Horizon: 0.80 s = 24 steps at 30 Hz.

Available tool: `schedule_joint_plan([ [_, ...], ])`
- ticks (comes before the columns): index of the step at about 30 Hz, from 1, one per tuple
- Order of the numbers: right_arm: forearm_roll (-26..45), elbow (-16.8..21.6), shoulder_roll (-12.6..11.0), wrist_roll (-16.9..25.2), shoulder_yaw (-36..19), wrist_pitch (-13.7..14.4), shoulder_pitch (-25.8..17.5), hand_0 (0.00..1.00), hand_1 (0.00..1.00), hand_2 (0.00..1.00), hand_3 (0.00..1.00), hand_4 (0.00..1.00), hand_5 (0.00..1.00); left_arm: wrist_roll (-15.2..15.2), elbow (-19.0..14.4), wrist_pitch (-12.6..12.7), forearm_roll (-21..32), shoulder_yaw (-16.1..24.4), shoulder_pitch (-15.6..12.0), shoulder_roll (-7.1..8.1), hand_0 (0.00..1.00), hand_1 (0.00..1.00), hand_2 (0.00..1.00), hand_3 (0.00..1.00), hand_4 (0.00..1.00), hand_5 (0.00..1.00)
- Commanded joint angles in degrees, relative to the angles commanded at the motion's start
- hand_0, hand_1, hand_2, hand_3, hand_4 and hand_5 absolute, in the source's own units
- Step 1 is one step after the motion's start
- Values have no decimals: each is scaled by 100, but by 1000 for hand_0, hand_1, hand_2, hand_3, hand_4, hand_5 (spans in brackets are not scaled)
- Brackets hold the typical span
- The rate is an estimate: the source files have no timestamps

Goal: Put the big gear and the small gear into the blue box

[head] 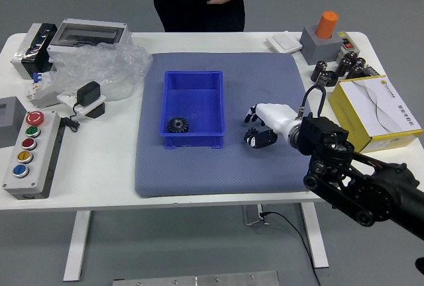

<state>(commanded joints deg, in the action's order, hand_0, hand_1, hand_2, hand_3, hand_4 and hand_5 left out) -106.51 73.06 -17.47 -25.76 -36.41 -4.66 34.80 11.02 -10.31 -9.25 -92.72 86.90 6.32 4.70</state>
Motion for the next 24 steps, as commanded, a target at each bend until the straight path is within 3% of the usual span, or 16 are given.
schedule_joint_plan([
  [24,-87,-127,73,46,24,107,-100,686,610,688,689,653,244,-6,0,12,33,-28,4,-17,727,677,686,693,417,9],
])
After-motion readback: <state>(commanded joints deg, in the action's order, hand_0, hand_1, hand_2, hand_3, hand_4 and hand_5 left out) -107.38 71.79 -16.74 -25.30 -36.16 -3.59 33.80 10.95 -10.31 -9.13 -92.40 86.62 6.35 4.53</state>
